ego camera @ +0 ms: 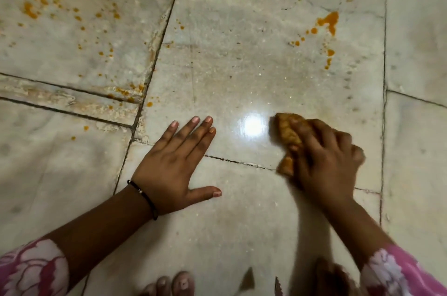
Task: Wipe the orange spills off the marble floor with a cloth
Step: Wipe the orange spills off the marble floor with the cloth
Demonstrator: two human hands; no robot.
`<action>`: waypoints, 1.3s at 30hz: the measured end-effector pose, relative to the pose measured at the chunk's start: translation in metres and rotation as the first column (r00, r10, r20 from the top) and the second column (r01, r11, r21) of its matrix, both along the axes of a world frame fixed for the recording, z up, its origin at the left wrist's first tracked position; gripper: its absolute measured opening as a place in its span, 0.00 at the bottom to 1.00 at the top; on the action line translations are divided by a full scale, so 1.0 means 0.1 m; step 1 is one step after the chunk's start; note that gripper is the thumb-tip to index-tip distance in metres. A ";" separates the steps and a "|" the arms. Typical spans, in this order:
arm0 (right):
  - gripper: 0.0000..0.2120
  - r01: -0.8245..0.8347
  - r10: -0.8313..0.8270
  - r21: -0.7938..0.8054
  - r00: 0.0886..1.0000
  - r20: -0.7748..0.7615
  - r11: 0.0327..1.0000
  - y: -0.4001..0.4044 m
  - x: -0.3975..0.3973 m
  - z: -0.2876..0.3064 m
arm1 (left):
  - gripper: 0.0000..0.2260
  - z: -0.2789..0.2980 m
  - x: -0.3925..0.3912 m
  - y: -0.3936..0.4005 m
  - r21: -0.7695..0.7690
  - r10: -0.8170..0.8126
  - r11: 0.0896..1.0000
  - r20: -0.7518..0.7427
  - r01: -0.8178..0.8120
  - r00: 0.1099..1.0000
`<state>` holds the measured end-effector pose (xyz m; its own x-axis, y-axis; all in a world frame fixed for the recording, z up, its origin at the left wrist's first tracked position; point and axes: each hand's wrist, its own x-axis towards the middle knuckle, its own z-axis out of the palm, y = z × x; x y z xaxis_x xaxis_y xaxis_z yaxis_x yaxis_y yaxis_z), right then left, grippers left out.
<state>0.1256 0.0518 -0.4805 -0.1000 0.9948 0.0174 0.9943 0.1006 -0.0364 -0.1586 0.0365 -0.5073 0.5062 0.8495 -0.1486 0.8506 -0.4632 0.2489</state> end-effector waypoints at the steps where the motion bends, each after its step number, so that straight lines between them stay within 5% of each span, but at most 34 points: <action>1: 0.25 0.088 -0.088 0.008 0.996 0.013 0.996 0.12 0.08 0.00 | 0.44 0.00 0.00 0.00 0.001 0.001 1.000 -0.003 -0.001 1.000; 4: 0.22 0.299 -0.299 0.038 0.954 -0.012 0.953 0.74 -0.01 0.00 | 0.44 0.00 0.00 0.01 -0.007 0.002 1.000 -0.003 -0.002 1.000; 7: 0.20 0.325 -0.324 0.042 0.946 -0.029 0.945 1.22 -0.41 0.00 | 0.44 0.01 0.01 0.01 -0.016 0.003 1.000 -0.011 -0.003 1.000; 12: 0.20 -0.076 0.078 0.056 0.996 -0.041 0.996 0.89 -1.07 -0.05 | 0.44 0.01 0.01 0.01 0.019 0.001 1.000 -0.012 -0.001 1.000; 16: 0.23 -0.261 0.261 -0.016 0.965 0.001 0.965 0.27 -0.68 -0.05 | 0.44 0.01 0.01 0.00 0.018 -0.001 1.000 0.006 0.001 1.000; 23: 0.24 0.076 -0.076 -0.055 0.997 0.019 0.996 1.28 -0.60 0.08 | 0.44 0.01 0.00 0.00 -0.004 0.000 1.000 -0.008 0.000 1.000; 27: 0.32 -0.195 0.201 -0.123 0.979 0.040 0.973 1.54 -1.21 0.10 | 0.44 0.03 0.00 0.00 0.028 -0.006 1.000 -0.005 0.006 1.000; 31: 0.32 -0.427 0.432 -0.115 0.902 0.017 0.897 0.93 -1.09 0.03 | 0.43 0.03 0.01 -0.01 0.059 0.001 0.998 0.009 -0.001 1.000; 35: 0.29 -0.282 0.291 -0.115 0.954 0.074 0.952 0.41 -0.33 0.04 | 0.43 0.01 0.01 -0.01 0.069 -0.005 0.998 0.027 0.003 1.000; 39: 0.28 0.008 -0.001 -0.074 0.996 0.093 0.997 0.76 -0.01 0.08 | 0.44 0.01 0.01 -0.01 0.032 -0.005 0.999 -0.002 0.005 1.000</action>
<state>0.1243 0.1273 -0.4726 -0.0936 0.9934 -0.0658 0.9941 0.0969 0.0492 -0.1574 0.0357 -0.5065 0.5104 0.8513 -0.1217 0.8484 -0.4755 0.2324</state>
